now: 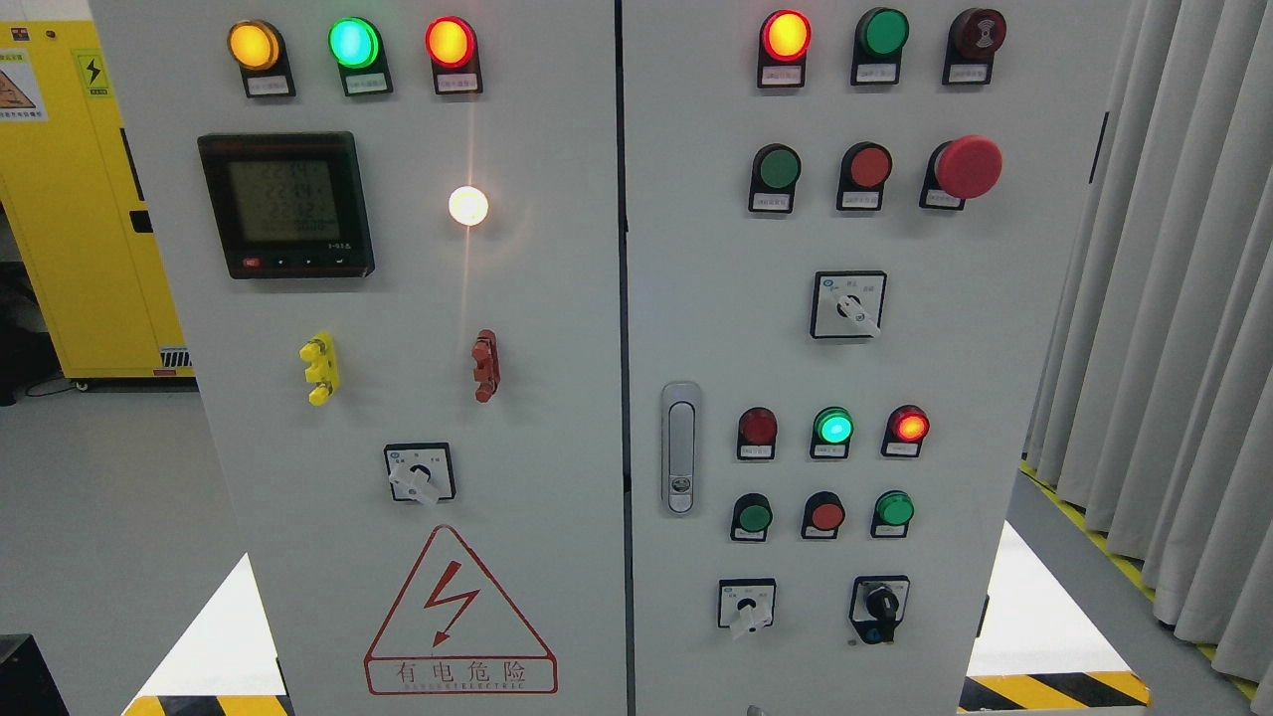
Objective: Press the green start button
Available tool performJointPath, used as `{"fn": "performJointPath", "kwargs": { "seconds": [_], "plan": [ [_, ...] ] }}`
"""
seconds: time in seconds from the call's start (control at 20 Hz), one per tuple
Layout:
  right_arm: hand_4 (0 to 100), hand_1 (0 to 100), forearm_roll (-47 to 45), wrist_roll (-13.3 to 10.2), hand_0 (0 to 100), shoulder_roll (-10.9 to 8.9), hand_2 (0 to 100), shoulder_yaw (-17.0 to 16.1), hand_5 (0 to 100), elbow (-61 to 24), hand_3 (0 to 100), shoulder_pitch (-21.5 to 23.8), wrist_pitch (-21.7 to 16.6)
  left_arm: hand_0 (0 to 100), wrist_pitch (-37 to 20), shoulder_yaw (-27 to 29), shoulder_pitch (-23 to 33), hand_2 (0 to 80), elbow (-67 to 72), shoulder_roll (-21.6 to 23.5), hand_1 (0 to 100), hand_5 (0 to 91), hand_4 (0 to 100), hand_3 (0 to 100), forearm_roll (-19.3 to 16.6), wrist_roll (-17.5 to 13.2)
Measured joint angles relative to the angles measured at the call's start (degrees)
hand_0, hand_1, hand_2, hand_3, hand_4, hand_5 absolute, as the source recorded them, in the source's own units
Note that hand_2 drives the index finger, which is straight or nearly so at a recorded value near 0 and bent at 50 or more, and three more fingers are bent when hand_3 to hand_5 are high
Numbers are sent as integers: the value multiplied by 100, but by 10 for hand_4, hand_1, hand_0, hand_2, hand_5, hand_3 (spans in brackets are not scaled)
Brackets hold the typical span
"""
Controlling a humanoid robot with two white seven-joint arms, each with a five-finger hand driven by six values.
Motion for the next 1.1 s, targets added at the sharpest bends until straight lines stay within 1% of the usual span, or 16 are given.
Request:
{"fn": "performJointPath", "kwargs": {
  "seconds": [1.1],
  "plan": [
    [199,572,7,-18,367,0,0,6,139,10,125,-23,33,120,0,0,0,0,1,0,556,0,0,0,0,0]
  ]
}}
